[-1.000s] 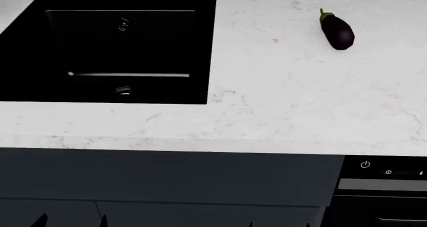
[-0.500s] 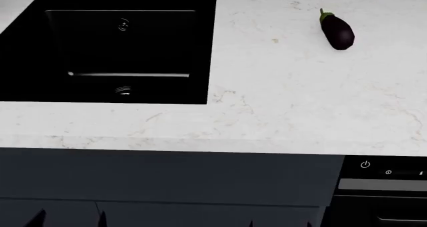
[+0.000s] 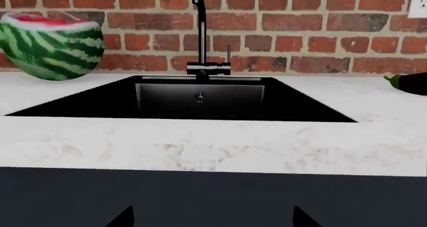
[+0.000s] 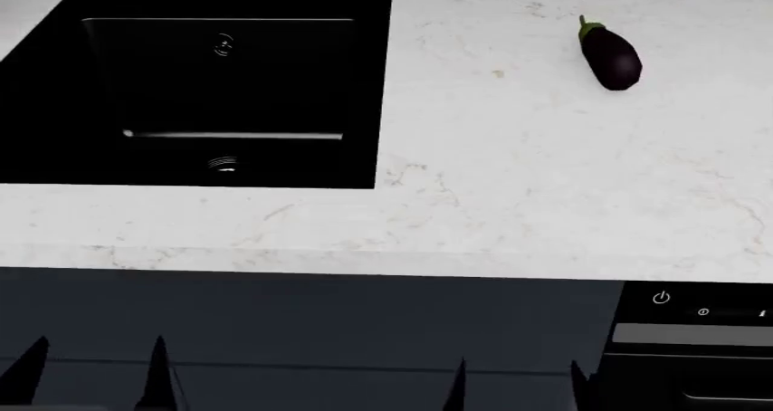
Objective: Pick the eggplant from the counter and place it in the sink
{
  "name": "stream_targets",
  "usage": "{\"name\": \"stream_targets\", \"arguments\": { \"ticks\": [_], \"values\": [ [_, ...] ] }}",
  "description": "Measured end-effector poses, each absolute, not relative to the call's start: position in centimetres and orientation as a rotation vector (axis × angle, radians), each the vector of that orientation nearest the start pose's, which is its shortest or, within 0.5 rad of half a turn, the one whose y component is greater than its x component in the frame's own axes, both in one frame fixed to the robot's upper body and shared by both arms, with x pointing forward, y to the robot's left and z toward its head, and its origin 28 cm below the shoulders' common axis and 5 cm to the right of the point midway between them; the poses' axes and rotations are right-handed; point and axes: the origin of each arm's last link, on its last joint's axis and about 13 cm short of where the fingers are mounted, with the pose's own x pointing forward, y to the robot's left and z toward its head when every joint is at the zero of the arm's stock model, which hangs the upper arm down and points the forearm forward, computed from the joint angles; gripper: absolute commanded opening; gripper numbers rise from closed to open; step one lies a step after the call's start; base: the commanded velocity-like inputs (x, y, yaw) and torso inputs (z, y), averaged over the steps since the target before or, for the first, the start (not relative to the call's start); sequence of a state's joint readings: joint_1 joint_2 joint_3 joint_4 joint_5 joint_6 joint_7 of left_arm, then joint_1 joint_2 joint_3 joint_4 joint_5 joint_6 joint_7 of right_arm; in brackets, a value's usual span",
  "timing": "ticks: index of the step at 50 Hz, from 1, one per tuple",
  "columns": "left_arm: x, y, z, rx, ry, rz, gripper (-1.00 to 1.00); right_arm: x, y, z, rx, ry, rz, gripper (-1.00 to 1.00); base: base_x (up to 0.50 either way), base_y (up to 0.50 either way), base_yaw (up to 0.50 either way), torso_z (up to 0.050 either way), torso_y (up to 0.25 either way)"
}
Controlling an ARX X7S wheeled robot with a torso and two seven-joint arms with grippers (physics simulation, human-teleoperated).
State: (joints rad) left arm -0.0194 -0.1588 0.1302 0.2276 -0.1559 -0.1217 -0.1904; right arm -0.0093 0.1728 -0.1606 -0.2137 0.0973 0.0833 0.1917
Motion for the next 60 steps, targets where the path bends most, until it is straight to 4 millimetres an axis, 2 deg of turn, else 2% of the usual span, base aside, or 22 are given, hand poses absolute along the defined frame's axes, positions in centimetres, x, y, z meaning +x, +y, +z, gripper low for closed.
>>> {"name": "stream_targets", "arguments": {
  "ticks": [12,24,43,60],
  "values": [
    [22.3,21.4,7.3,0.001,-0.092,0.045,1.00,21.4,-10.4,7.8,-0.084,-0.168,-0.005,1.00,0.00,0.00,0.00,0.000,0.000],
    [23.9,22.1,9.6,0.010,-0.104,0.048,1.00,22.4,-11.2,11.6,-0.120,-0.211,-0.013,1.00,0.00,0.00,0.00,0.000,0.000],
    [26.4,24.9,14.8,0.026,-0.152,0.110,1.00,23.3,-13.0,17.6,-0.151,-0.251,-0.045,1.00,0.00,0.00,0.00,0.000,0.000],
    [26.5,27.5,18.0,0.023,-0.182,0.199,1.00,23.3,-14.7,21.5,-0.167,-0.215,-0.076,1.00,0.00,0.00,0.00,0.000,0.000]
  ]
}}
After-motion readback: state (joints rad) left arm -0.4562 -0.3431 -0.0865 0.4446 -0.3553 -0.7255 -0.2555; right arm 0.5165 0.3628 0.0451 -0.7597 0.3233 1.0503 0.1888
